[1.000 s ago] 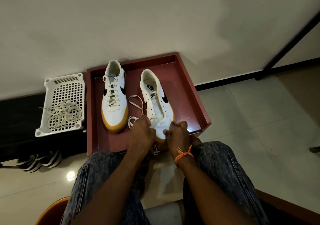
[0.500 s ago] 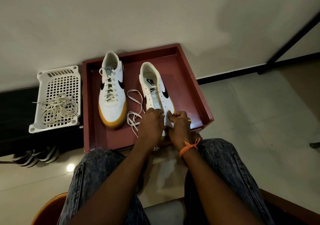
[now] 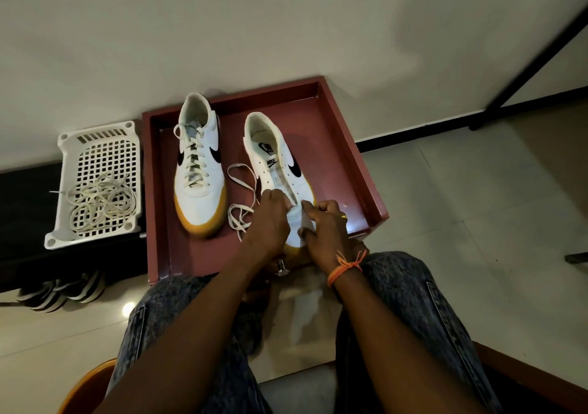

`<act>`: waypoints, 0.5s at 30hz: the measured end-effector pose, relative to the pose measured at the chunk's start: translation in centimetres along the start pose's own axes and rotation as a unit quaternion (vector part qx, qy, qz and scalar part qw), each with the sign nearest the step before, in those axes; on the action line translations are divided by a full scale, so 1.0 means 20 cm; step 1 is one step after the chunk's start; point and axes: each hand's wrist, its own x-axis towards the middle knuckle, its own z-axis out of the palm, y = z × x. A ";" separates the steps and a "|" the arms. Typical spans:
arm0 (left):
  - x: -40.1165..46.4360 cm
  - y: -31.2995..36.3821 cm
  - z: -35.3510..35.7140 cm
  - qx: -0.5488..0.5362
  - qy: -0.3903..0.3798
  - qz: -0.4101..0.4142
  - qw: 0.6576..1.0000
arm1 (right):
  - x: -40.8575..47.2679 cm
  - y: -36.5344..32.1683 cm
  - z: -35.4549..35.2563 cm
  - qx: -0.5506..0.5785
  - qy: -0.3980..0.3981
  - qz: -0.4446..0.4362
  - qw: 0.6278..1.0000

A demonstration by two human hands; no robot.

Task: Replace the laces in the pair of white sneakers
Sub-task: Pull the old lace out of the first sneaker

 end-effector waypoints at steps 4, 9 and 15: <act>-0.02 0.00 -0.05 -0.163 0.077 -0.112 0.977 | -0.01 0.01 0.01 -0.003 0.022 -0.034 0.999; -0.03 -0.11 -0.22 -0.144 -0.033 -0.136 0.980 | 0.01 0.00 -0.02 0.000 -0.008 -0.010 1.000; -0.20 -0.17 -0.23 0.174 -0.292 -0.103 0.935 | 0.01 -0.04 -0.03 0.009 0.000 0.009 1.000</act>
